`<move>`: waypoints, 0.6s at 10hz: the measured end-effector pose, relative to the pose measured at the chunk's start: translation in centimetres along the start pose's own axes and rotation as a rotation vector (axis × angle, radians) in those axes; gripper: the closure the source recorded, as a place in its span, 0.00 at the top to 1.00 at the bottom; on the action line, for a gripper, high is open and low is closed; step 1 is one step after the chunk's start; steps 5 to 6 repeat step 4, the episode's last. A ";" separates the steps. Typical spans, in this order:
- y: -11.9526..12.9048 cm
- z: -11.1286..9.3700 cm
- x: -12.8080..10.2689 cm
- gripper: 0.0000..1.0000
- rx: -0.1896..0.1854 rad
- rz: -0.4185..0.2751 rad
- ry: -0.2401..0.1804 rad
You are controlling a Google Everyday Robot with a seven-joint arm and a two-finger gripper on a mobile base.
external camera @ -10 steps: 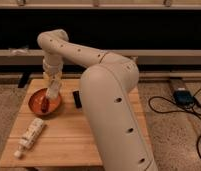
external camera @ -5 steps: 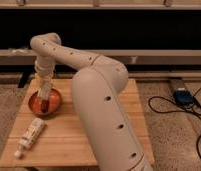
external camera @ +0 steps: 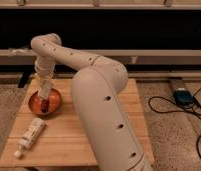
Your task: Place the white sponge in the ceramic bowl
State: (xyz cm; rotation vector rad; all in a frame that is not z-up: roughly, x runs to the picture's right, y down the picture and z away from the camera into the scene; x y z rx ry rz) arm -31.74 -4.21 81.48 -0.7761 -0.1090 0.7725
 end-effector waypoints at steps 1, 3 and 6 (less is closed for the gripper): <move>0.0 0.0 0.0 0.62 0.000 0.000 0.000; -0.1 0.0 0.0 0.62 0.001 0.001 0.000; -0.1 0.0 0.0 0.62 0.001 0.001 0.000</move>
